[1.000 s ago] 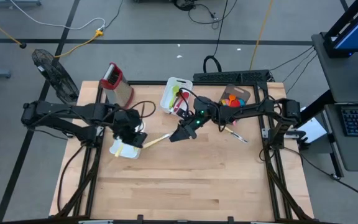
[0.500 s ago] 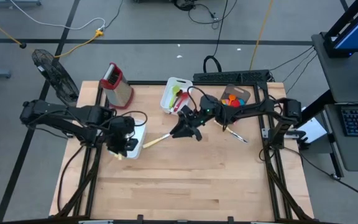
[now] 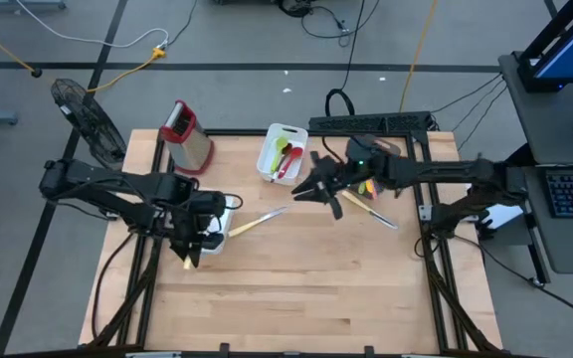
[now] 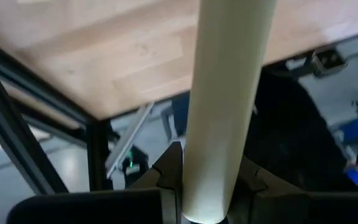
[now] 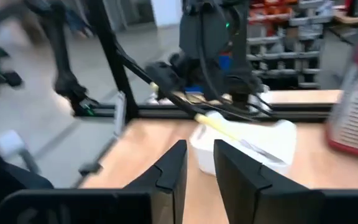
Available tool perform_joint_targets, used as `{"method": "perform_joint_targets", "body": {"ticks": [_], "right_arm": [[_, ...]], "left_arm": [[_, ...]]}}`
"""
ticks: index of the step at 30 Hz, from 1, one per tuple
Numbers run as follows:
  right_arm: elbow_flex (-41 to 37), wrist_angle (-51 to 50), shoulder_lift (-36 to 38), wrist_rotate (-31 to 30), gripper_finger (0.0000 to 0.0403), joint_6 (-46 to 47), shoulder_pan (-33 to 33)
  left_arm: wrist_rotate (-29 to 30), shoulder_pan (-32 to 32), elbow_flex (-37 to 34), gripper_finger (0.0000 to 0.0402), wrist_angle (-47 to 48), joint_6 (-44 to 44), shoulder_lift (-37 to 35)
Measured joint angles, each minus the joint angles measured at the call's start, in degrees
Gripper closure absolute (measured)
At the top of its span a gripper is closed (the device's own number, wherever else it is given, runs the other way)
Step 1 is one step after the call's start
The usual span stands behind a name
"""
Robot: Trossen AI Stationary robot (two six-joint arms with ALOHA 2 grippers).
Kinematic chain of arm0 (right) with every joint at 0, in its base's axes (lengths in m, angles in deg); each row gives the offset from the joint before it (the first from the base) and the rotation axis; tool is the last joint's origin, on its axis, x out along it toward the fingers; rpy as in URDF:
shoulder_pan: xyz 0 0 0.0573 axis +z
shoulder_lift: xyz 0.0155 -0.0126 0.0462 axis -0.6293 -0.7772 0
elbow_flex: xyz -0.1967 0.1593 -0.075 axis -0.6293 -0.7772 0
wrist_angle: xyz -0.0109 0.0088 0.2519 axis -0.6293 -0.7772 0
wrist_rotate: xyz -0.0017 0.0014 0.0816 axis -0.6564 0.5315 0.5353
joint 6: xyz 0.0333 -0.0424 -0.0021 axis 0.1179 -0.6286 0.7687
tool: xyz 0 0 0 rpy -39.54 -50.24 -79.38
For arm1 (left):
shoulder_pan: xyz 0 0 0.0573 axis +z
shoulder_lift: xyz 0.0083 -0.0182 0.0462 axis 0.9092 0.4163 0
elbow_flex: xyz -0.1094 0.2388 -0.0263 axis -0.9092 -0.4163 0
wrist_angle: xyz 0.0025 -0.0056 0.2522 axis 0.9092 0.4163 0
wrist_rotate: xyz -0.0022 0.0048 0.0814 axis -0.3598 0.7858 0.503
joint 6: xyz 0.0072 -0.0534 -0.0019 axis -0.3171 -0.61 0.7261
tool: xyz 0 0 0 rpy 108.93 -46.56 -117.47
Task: Pick & Place Kitchen Items
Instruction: Put the yellow knife into the bottom white bin
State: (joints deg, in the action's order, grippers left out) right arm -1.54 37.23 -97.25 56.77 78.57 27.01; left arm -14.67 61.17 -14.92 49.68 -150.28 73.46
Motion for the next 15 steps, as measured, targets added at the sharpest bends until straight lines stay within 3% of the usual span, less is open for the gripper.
{"method": "perform_joint_targets", "body": {"ticks": [4,15], "right_arm": [[0.0,-9.0,5.5,-4.0,0.0334,-5.6,0.0],[0.0,-21.4,13.5,-6.9,0.0335,-9.4,0.0]], "left_arm": [[-3.8,1.2,0.0,0.0339,2.5,3.7,3.0],[-4.5,8.4,0.0,0.0339,10.6,17.5,10.4]]}}
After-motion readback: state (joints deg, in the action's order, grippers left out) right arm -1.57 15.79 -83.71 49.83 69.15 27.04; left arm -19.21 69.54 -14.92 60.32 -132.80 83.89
